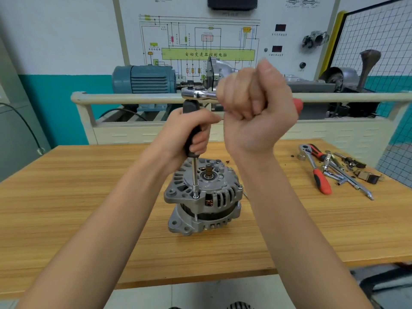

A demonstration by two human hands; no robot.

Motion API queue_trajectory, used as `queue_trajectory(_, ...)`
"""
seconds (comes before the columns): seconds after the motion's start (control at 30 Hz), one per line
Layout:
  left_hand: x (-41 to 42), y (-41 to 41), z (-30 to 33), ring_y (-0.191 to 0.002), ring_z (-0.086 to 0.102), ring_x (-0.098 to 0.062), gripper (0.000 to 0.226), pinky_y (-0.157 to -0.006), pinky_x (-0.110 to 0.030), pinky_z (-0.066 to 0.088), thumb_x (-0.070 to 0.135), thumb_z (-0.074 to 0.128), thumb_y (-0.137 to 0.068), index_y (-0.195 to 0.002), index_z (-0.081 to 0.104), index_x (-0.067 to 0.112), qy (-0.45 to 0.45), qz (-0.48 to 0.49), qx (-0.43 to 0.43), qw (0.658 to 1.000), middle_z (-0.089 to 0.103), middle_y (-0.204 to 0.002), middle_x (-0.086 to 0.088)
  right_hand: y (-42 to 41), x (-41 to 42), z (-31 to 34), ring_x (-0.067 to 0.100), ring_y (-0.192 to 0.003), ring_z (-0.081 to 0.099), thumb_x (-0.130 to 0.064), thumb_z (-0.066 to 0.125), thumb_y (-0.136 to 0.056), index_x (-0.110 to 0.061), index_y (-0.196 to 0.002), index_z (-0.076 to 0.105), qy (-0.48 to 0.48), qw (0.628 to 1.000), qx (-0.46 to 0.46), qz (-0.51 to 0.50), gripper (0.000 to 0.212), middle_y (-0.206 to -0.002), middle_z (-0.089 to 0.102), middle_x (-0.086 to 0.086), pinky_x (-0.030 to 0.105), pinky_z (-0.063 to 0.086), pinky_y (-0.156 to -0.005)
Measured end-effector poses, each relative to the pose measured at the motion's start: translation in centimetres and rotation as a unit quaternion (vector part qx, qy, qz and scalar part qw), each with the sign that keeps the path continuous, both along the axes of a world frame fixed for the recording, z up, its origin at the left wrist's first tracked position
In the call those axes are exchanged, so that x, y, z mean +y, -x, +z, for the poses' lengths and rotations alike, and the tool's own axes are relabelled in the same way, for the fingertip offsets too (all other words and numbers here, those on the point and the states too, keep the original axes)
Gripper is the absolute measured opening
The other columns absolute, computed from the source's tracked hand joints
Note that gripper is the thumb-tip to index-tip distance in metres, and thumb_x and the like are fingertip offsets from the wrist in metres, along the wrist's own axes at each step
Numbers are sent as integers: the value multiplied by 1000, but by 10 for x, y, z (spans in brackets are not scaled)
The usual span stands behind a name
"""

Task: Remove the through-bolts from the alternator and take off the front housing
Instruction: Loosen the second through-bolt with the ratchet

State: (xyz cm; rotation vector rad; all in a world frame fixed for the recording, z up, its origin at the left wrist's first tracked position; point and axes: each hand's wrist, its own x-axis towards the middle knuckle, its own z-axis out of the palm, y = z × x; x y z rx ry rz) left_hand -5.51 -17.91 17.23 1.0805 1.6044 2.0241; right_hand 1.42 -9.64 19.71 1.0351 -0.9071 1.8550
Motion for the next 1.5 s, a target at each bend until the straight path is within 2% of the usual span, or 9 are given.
queue_trajectory(0.13, -3, 7, 7, -29, 23, -8, 34, -36, -18, 23, 16, 53, -79, -47, 40, 17, 31, -127, -10, 991, 29, -36, 5, 5, 24, 6, 13, -37, 9, -11, 37, -84, -15, -32, 34, 115, 966, -101, 208, 52, -30, 25, -4, 22, 17, -41)
queue_trajectory(0.27, 3, 2, 6, -25, 17, -5, 45, -33, -12, 15, 13, 54, -82, -42, 34, 18, 23, -100, -20, 994, 24, -32, 7, 8, 28, 5, 13, -39, 6, -14, 38, -82, -15, -33, 31, 189, 945, -128, 237, 49, -30, 23, -3, 22, 15, -42)
queue_trajectory(0.47, 13, -11, 1, -30, 16, -9, 44, -37, -13, 16, 1, 52, -86, -52, 30, 18, -25, 130, -22, 991, 24, -36, 7, 0, 0, -3, 10, -34, 18, -6, 35, -89, -20, -36, 37, 66, 997, -21, 37, 55, -34, 29, -7, 25, 19, -43)
queue_trajectory(0.63, 17, -17, 0, -35, 30, -6, 35, -38, -17, 25, 2, 55, -85, -59, 36, 17, -20, 224, 5, 974, 36, -35, 10, -3, -25, -10, 10, -40, 25, -10, 47, -80, -23, -48, 31, -9, 979, 40, -199, 39, -46, 34, -10, 30, 18, -46)
queue_trajectory(0.87, -2, -1, 2, -30, 23, -10, 33, -38, -18, 23, 11, 55, -75, -47, 40, 16, 10, -89, 15, 996, 29, -35, 4, 1, 24, 3, 13, -36, 10, -12, 37, -84, -16, -32, 35, 119, 967, -85, 210, 52, -29, 26, -4, 21, 17, -42)
queue_trajectory(1.0, 2, -3, 3, -25, 18, -5, 40, -35, -14, 13, 12, 52, -79, -43, 36, 17, 27, -128, -9, 991, 24, -33, 6, 7, 32, 2, 11, -38, 7, -16, 39, -80, -15, -32, 31, 205, 932, -122, 271, 48, -29, 23, -3, 21, 15, -41)
queue_trajectory(1.27, 15, -11, -2, -30, 14, -9, 46, -36, -13, 15, 2, 52, -86, -50, 30, 19, -26, 126, -31, 991, 22, -36, 6, 0, -4, -1, 10, -34, 19, -5, 34, -86, -19, -37, 36, 65, 997, -28, 23, 51, -34, 28, -6, 27, 17, -44)
queue_trajectory(1.4, 21, -16, -2, -41, 27, -9, 25, -39, -18, 23, 13, 56, -67, -54, 36, 20, -35, 217, -5, 975, 33, -43, 7, -3, -24, -10, 8, -43, 29, -4, 44, -84, -27, -60, 44, -1, 976, 53, -212, 33, -52, 40, -10, 30, 20, -45)
queue_trajectory(1.5, 17, -13, -4, -42, 27, -10, 29, -39, -16, 24, 10, 58, -74, -57, 37, 19, -24, 192, 2, 981, 33, -43, 7, -1, -22, -9, 7, -42, 27, -9, 45, -81, -27, -58, 45, -17, 978, 53, -202, 29, -50, 38, -11, 27, 20, -46)
